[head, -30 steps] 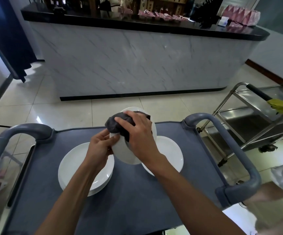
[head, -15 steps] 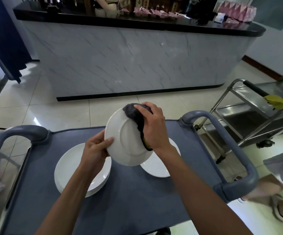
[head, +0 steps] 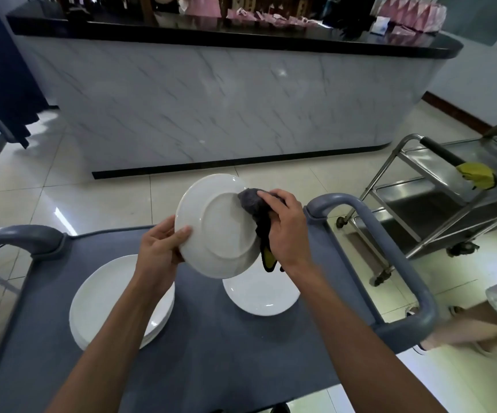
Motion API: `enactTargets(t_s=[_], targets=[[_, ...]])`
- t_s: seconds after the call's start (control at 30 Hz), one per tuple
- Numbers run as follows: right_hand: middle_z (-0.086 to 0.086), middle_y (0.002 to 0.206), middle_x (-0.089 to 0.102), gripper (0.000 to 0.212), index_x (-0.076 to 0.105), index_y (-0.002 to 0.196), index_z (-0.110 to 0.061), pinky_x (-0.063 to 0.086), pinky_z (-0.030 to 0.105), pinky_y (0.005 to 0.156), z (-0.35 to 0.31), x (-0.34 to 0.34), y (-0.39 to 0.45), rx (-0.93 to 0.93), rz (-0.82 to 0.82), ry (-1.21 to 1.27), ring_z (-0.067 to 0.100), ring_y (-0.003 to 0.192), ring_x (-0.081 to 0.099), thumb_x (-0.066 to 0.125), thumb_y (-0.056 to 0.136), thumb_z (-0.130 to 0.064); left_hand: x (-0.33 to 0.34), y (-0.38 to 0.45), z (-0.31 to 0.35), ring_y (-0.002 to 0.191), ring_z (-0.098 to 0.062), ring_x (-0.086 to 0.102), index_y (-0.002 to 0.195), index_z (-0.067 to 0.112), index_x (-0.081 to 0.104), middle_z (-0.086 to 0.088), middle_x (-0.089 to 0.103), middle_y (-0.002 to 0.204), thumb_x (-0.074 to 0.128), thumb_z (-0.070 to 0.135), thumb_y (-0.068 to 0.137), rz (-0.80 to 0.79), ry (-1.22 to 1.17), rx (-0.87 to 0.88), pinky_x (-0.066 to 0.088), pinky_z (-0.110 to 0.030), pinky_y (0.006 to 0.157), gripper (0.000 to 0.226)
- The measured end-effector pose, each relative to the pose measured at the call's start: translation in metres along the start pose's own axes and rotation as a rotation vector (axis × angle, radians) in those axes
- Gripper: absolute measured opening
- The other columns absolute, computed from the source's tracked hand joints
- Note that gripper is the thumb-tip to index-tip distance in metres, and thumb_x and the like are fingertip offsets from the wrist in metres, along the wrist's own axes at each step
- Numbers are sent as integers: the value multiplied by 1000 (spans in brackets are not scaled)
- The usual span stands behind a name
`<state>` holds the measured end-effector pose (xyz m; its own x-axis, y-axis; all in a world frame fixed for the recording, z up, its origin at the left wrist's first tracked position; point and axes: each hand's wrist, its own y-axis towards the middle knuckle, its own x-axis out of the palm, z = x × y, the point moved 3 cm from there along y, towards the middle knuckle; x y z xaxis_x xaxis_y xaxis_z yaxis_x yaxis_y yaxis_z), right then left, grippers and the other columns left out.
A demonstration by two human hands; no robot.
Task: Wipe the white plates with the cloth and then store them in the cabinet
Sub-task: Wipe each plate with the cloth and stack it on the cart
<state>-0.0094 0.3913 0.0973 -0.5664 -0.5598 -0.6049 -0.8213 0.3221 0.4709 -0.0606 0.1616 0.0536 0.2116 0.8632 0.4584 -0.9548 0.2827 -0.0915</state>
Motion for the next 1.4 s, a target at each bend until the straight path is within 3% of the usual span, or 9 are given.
enactTargets(t_s=[0.13, 0.3, 0.47, 0.6, 0.67, 0.8, 1.07, 1.2, 1.4], targets=[[12, 131, 57, 43, 66, 129, -13, 48, 47, 99, 21, -13, -5, -112, -28, -124, 33, 115, 52, 59, 90, 5, 22, 8, -11, 84, -18, 70, 107, 21, 77, -3, 76, 99, 64, 6, 92, 49, 151, 47, 60, -33, 63, 24], [11, 133, 56, 59, 65, 129, -16, 50, 52, 92, 54, -26, -17, -212, -66, -250, 35, 116, 52, 74, 77, 10, 43, 14, -32, 85, -17, 70, 101, 29, 78, -4, 77, 100, 66, 8, 94, 90, 310, 83, 57, -42, 74, 26], [13, 132, 57, 65, 66, 129, -14, 49, 53, 89, 76, -37, -28, -222, -126, -255, 37, 114, 54, 73, 72, 15, 60, 19, -44, 87, -18, 71, 94, 39, 76, 10, 77, 92, 67, 12, 92, 152, 593, 164, 57, -36, 76, 29], [13, 134, 57, 61, 65, 130, -14, 49, 54, 93, 86, -50, -33, -197, -162, -231, 37, 118, 52, 73, 76, 12, 79, 21, -51, 78, 2, 67, 106, 31, 76, 30, 71, 85, 67, 16, 89, 152, 899, 292, 48, -16, 65, 25], [14, 135, 56, 58, 65, 130, -12, 50, 54, 94, 89, -58, -34, -181, -159, -210, 38, 120, 52, 72, 78, 11, 87, 21, -58, 76, -1, 67, 110, 29, 75, 24, 71, 81, 65, 16, 89, 123, 1014, 331, 49, -16, 61, 27], [18, 133, 57, 48, 67, 128, -8, 50, 54, 95, 96, -74, -38, -163, -122, -171, 40, 120, 53, 71, 82, 8, 101, 12, -73, 59, -25, 61, 110, 28, 73, 8, 59, 65, 57, 18, 91, 23, 1273, 460, 51, -35, 54, 27], [18, 133, 57, 43, 66, 129, -9, 52, 49, 97, 120, -91, -48, -148, -101, -130, 38, 119, 53, 68, 88, 4, 127, -16, -100, 47, -34, 59, 100, 14, 78, -5, 70, 67, 62, 4, 79, -23, 1537, 710, 49, -34, 41, 28], [16, 133, 57, 44, 66, 128, -10, 52, 47, 97, 133, -97, -54, -151, -99, -126, 36, 117, 54, 69, 87, 5, 133, -33, -124, 62, -26, 70, 96, 15, 78, 2, 76, 81, 50, 0, 77, -88, 1630, 843, 45, -26, 45, 37], [15, 131, 58, 45, 66, 128, -12, 53, 44, 95, 147, -101, -66, -161, -149, -98, 34, 114, 55, 72, 86, 4, 123, -53, -163, 91, -29, 72, 104, 10, 77, -6, 75, 104, 79, -7, 69, -269, 1620, 713, 57, -35, 64, 39]])
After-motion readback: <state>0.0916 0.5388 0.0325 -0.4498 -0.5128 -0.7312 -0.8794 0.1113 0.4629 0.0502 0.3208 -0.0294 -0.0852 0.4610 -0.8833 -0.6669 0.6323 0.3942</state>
